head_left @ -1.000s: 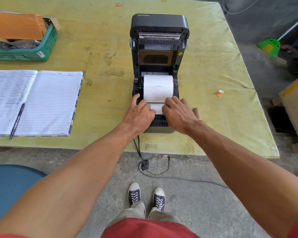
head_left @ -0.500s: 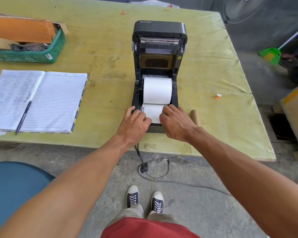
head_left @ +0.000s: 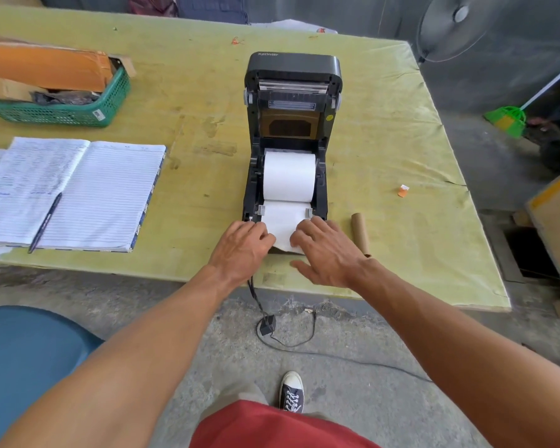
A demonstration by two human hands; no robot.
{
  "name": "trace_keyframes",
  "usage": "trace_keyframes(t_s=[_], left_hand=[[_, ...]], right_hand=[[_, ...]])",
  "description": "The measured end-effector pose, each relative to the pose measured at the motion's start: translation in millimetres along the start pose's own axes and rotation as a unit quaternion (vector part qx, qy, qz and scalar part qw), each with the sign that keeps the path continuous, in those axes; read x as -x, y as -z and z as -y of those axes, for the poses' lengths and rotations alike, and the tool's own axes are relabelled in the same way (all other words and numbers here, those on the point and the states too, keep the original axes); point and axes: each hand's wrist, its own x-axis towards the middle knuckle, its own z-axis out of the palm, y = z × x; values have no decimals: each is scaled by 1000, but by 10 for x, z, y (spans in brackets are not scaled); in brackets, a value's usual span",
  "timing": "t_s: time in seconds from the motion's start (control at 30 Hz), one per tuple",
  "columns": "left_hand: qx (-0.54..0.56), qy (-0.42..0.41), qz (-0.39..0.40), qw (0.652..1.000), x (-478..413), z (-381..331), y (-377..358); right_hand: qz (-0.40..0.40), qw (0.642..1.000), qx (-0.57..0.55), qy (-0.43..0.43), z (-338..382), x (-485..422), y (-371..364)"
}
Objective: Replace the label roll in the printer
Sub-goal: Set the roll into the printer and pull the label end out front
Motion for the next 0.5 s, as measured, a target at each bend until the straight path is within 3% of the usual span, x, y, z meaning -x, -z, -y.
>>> trace_keyframes(t_s=[0.13,0.3,0.5], left_hand=[[27,-5,2,1000,5,58,-11],[64,-40,-13,997,11,126,53],[71,-79,45,993,55,210,45]], right_hand=[[62,995,48,-66,-48,-46,-42],[50,996,30,-68,-90,-64,-42],[38,997,26,-60,-43,22,-105]])
